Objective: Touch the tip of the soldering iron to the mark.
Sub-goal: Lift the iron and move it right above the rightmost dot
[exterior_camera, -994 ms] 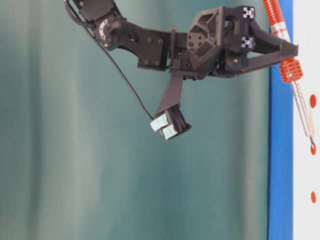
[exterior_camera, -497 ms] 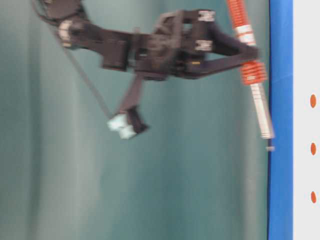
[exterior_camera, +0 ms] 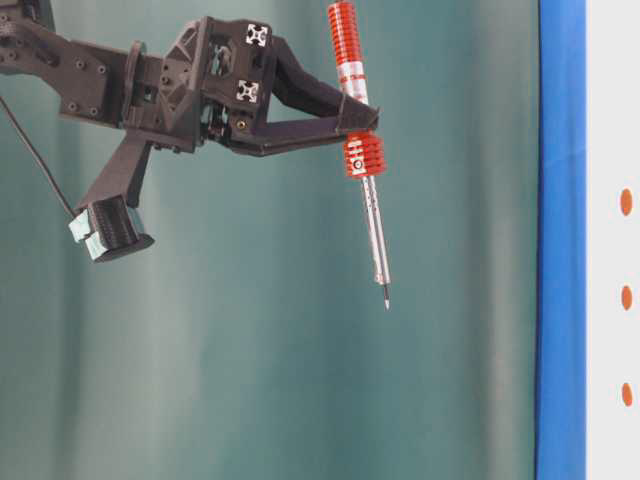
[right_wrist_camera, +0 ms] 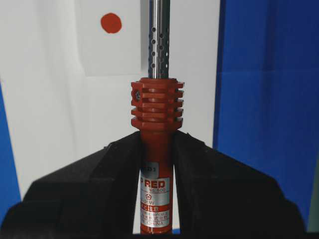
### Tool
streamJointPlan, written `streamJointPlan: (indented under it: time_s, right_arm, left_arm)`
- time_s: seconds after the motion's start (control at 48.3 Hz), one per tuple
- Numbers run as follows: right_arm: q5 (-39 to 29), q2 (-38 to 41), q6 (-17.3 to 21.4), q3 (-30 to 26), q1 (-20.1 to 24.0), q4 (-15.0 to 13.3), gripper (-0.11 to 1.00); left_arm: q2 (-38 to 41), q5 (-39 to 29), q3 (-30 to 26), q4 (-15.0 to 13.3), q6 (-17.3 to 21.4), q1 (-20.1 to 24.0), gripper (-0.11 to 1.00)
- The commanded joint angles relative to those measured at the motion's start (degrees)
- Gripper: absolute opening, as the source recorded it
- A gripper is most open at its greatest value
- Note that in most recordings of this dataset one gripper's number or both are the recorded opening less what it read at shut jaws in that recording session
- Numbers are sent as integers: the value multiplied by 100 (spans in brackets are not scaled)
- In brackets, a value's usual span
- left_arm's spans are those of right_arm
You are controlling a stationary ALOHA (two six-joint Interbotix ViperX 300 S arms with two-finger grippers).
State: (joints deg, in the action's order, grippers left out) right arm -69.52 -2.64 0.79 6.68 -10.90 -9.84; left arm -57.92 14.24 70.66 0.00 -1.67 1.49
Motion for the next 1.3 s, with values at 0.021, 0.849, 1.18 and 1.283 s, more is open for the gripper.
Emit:
streamJointPlan:
  time_s: [0.021,0.849,1.18,1.283]
  right_arm:
    - [26,-158,-9,-123,18,-26,6]
    - [44,-1063,18,1187,35,0,6]
    - [185,-1107,18,1336,35,9,6]
    - [193,-1037,18,1354,35,18,6]
  left_arm:
    - [26,26,-53,9,0,-9,0]
    - [9,0,-53,9,0,-9,0]
    - [9,0,-44,9,0,-9,0]
    - [9,-9,-53,9,0,-9,0]
